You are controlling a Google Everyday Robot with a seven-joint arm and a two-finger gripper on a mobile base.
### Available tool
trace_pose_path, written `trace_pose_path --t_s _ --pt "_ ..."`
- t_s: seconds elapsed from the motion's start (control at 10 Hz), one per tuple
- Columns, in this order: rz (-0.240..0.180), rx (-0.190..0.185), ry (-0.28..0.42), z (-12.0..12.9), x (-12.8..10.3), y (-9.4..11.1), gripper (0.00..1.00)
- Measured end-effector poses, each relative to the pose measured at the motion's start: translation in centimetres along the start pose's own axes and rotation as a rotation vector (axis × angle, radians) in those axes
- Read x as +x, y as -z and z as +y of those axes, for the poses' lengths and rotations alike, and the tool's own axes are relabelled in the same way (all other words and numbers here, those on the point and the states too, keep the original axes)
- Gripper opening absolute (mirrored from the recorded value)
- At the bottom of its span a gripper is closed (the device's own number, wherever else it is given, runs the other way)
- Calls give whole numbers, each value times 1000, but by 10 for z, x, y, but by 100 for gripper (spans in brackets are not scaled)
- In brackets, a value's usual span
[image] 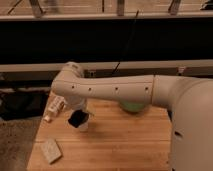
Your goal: Place the eraser in the ceramic cup
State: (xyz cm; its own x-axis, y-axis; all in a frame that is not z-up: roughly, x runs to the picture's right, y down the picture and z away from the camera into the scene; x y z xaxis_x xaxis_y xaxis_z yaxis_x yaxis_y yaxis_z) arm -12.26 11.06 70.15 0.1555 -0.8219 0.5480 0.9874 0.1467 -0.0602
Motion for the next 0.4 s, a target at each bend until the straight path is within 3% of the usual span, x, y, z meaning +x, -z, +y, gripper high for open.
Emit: trace_pose_path --t_s 0.4 --pt "-10 -10 6 0 -3 -9 80"
